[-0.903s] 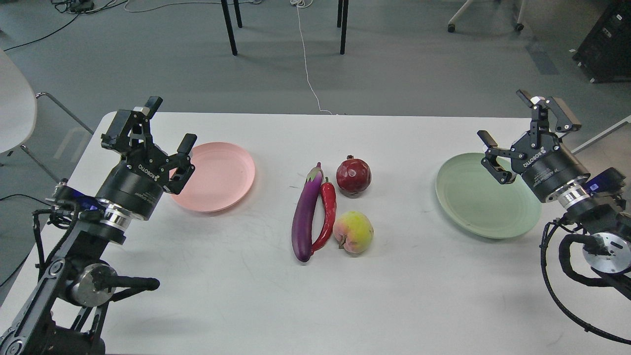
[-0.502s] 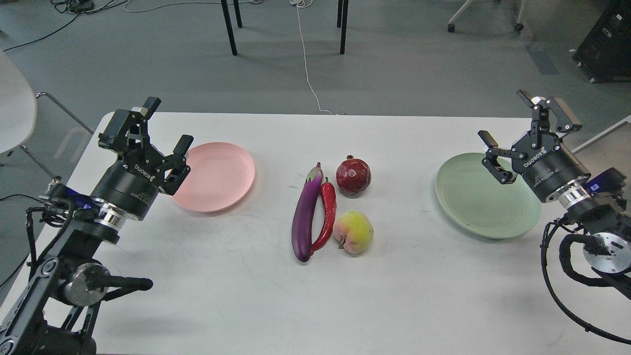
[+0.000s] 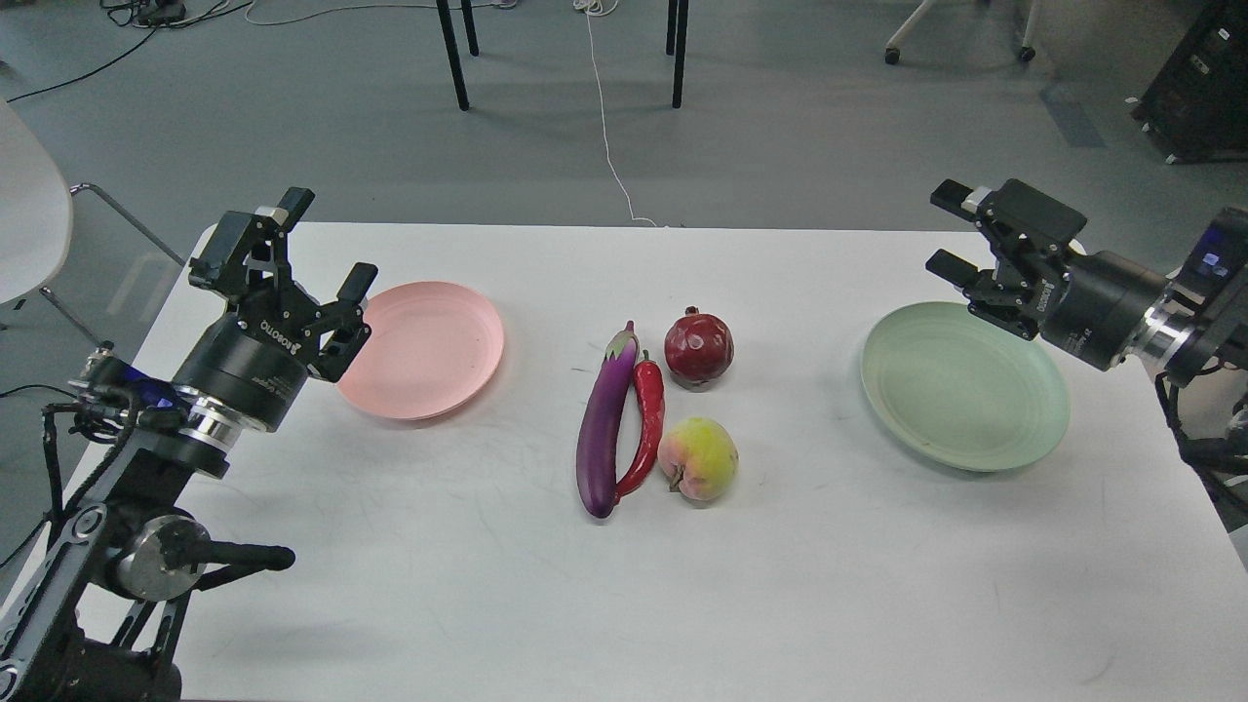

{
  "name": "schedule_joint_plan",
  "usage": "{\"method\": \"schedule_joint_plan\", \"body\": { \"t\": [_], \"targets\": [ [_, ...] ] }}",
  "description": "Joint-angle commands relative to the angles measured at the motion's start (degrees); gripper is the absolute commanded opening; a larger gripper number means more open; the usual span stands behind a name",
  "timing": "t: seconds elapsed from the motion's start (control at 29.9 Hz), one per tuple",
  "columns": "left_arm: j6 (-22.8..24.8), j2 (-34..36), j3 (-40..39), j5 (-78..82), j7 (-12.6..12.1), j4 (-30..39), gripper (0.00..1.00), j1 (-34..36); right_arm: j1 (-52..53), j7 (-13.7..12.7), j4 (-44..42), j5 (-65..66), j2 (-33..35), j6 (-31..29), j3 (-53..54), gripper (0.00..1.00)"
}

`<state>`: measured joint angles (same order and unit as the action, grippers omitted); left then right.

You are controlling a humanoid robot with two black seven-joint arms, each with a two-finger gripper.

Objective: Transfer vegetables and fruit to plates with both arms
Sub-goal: 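Reach the right gripper to the yellow peach and grasp it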

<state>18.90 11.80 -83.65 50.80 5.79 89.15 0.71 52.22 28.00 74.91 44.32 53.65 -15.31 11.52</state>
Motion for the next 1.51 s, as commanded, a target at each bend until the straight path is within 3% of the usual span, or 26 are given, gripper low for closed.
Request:
{"method": "schedule_joint_plan", "body": {
  "t": [0.0, 0.17, 0.47, 0.84, 1.27, 1.47],
  "targets": [
    [0.00, -0.02, -0.02, 0.00, 0.01, 0.06, 0.99, -0.09, 17.61, 0.00, -0.03, 9.36, -1.35, 0.02, -18.86, 0.98],
    [0.00, -0.02, -0.02, 0.00, 0.01, 0.06, 0.99, -0.18, 33.36, 0.00, 0.06, 17.36, -11.79, 0.54, -39.01, 0.98],
    [0.00, -0.11, -0.11, 0.00, 0.01, 0.06, 0.99, -0.18, 39.35, 0.00, -0.64, 23.09, -27.62, 3.00, -53.70, 0.98],
    [0.00, -0.46, -0.11, 0.00, 0.01, 0.06, 0.99, -0.27, 38.83, 0.00, -5.56, 25.11, -35.19, 12.76, -60.48, 0.97],
    [0.00, -0.46, -0.02, 0.09, 0.01, 0.06, 0.99, -0.27, 35.85, 0.00, -9.78, 24.67, -39.76, 14.43, -60.48, 0.96],
    [0.00, -0.46, -0.11, 0.09, 0.01, 0.06, 0.99, -0.27, 33.73, 0.00, -11.01, 24.59, -41.52, 17.94, -60.48, 0.94]
  ]
}}
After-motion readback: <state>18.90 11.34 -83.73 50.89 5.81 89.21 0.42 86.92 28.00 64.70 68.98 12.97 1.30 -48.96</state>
